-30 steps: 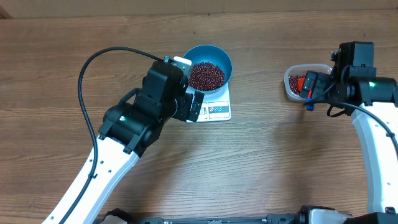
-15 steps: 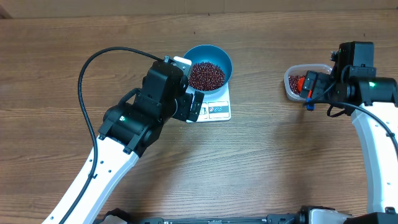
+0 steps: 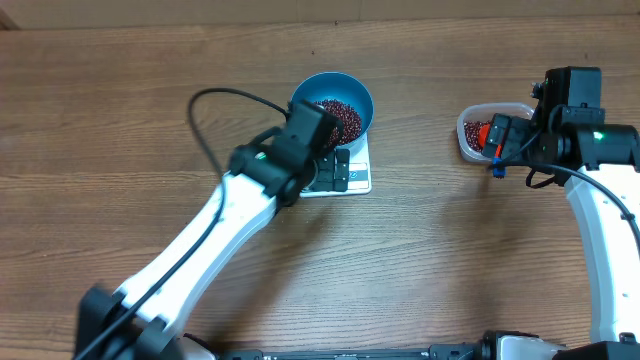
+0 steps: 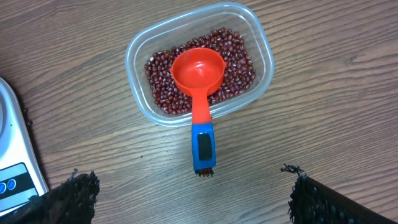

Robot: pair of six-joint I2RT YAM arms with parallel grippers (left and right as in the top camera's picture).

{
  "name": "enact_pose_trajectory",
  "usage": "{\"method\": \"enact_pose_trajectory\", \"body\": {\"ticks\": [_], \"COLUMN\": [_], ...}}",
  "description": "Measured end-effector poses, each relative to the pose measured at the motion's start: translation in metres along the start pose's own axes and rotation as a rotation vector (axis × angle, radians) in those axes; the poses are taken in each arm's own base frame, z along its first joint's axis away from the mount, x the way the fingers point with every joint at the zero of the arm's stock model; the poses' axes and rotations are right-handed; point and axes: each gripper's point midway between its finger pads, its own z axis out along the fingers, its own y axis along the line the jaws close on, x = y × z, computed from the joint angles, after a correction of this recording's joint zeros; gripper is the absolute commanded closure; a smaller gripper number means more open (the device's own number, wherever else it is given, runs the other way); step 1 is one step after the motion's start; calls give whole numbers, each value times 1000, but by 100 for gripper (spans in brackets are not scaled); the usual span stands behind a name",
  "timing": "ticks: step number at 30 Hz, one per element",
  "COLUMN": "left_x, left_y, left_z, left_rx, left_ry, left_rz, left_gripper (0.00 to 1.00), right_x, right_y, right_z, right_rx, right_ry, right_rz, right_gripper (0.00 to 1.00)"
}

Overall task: Scoop item into bowl and weigh 150g on scale
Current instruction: 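Move the left gripper over the scale display to check the reading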

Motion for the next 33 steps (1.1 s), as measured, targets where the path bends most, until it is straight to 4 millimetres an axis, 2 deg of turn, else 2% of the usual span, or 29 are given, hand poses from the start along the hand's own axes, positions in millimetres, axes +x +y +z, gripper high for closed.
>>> {"method": "enact_pose_trajectory", "body": {"ticks": [3, 5, 33], "left_x": [12, 17, 17], "left_y": [2, 3, 3], "left_z": [26, 34, 34], "left_rx": [-30, -42, -39], "left_ry": [72, 96, 97], "left_rz": [-55, -81, -113], "left_gripper": [0, 0, 1], "right_x": [0, 0, 0], "right_y": [0, 0, 0], "right_z": [0, 0, 0], "right_rx": [0, 0, 0], "right_ry": [0, 0, 0], "right_rz": [0, 0, 0], "right_gripper": [0, 0, 0]}}
